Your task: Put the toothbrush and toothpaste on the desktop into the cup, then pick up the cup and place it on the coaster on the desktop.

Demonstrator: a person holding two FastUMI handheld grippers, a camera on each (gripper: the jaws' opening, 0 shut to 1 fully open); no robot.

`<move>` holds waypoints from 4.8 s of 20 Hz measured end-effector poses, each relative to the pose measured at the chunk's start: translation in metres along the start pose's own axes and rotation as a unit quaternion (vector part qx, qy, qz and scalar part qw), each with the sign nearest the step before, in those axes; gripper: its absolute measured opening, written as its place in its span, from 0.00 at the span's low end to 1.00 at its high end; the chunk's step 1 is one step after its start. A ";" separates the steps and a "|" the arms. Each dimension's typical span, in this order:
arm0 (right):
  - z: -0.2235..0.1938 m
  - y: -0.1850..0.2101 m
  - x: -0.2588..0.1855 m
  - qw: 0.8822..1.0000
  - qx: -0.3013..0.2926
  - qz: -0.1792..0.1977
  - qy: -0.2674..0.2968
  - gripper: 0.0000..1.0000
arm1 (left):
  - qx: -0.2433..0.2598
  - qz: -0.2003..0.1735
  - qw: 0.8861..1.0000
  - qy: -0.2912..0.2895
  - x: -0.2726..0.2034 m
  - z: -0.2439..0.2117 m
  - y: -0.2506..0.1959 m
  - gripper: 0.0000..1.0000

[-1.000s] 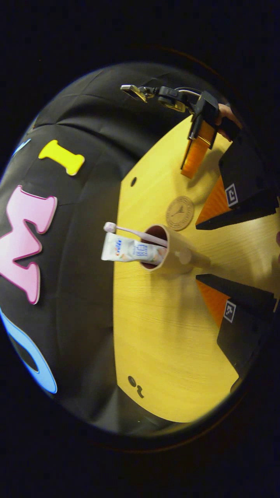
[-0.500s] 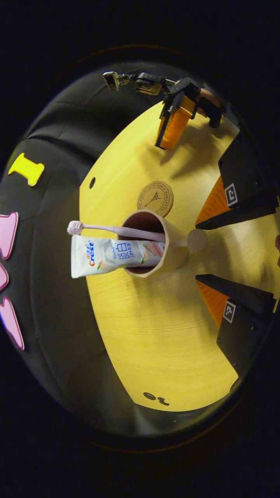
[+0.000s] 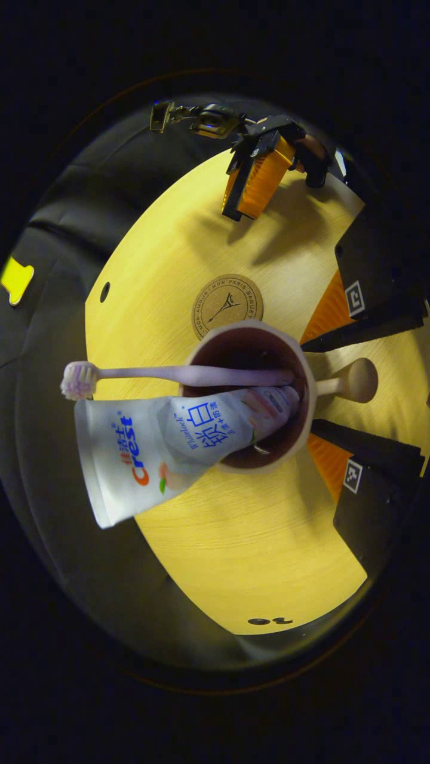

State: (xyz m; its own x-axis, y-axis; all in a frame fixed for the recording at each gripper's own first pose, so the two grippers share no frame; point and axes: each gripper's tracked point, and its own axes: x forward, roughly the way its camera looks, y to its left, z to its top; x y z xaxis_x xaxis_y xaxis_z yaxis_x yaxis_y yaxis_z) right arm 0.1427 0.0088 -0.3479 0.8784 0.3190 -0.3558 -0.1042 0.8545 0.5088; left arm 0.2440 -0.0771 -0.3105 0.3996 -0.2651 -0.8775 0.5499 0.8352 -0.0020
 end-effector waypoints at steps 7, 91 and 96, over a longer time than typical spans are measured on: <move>0.005 -0.014 0.000 1.000 0.009 0.000 0.000 0.52 | -0.009 0.004 0.999 0.049 0.012 -0.014 0.004 0.49; 0.049 0.159 -0.130 0.998 -0.036 0.002 0.050 0.79 | -0.187 0.020 0.941 -0.282 -0.197 -0.042 -0.105 0.92; 0.054 0.180 -0.156 0.997 -0.053 0.014 0.052 0.87 | -0.182 0.026 0.939 -0.291 -0.219 -0.058 -0.115 0.92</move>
State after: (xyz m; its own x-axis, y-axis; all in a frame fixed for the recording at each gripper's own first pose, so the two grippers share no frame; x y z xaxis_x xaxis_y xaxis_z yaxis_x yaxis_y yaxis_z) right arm 0.0123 0.0912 -0.1582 0.8220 0.3800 -0.4243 -0.1817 0.8809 0.4370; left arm 0.0507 -0.0872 -0.1454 0.8102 -0.3495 -0.4705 0.2741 0.9355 -0.2229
